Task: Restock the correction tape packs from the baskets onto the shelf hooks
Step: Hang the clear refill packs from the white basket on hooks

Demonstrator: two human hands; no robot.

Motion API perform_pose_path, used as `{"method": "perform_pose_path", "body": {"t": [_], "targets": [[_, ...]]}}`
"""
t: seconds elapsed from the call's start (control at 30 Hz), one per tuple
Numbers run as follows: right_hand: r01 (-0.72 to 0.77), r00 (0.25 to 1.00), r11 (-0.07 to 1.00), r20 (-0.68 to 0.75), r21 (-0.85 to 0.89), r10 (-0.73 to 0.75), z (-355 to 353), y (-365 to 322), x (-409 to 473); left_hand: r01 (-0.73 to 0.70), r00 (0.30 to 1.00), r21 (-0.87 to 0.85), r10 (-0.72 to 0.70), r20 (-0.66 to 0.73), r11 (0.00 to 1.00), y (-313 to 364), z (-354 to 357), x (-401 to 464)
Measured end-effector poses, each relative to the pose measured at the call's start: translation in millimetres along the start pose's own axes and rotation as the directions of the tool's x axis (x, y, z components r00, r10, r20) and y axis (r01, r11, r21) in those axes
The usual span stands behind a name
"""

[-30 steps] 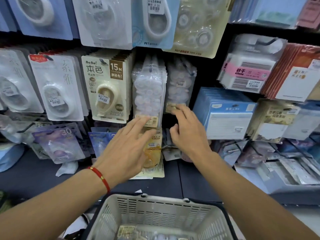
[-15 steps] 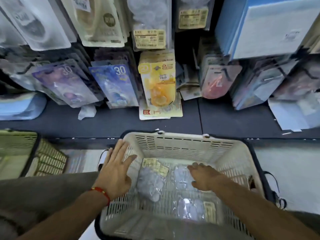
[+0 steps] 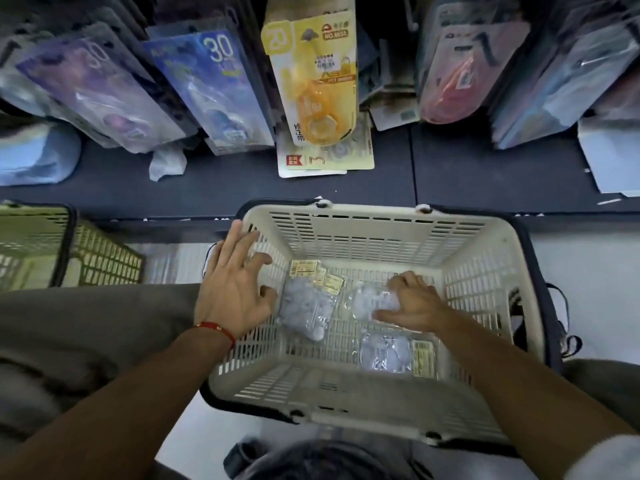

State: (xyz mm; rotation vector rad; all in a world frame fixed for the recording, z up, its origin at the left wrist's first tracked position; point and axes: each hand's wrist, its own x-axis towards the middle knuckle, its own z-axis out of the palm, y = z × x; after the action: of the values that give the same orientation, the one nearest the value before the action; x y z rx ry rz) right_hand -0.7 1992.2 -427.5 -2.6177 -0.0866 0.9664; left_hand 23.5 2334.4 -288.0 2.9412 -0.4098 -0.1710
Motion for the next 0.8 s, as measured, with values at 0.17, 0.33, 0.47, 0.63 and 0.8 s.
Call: {"method": "perform_pose_path", "body": {"t": [0.17, 0.33, 0.47, 0.63, 0.8], "targets": [[-0.008, 0.999, 1.0, 0.031, -0.019, 0.008, -6, -14, -6, -0.024, 0.999, 0.005, 0.024, -0.022, 1.0, 1, 0, 1], [-0.014, 0.984, 0.979, 0.175, 0.202, -0.022, -43, -18, -10, -0.035, 0.998, 0.008, 0.036, -0.051, 0.999, 0, 2, 1], [-0.001, 0.899, 0.995, 0.435, 0.104, -0.044, -42, -20, -26, -0.036, 0.998, 0.011, 0.037, -0.05, 0.999, 2, 0, 0], [0.069, 0.933, 0.989, 0.36, -0.135, -0.016, 17, -31, -43, -0.032, 0.999, 0.003, 0.032, -0.021, 0.999, 4, -4, 1], [0.12, 0.945, 0.993, 0.304, 0.02, -0.12, 1, -38, -57, -0.011, 1.0, -0.008, 0.011, 0.027, 1.0, 7, -8, 1]]}}
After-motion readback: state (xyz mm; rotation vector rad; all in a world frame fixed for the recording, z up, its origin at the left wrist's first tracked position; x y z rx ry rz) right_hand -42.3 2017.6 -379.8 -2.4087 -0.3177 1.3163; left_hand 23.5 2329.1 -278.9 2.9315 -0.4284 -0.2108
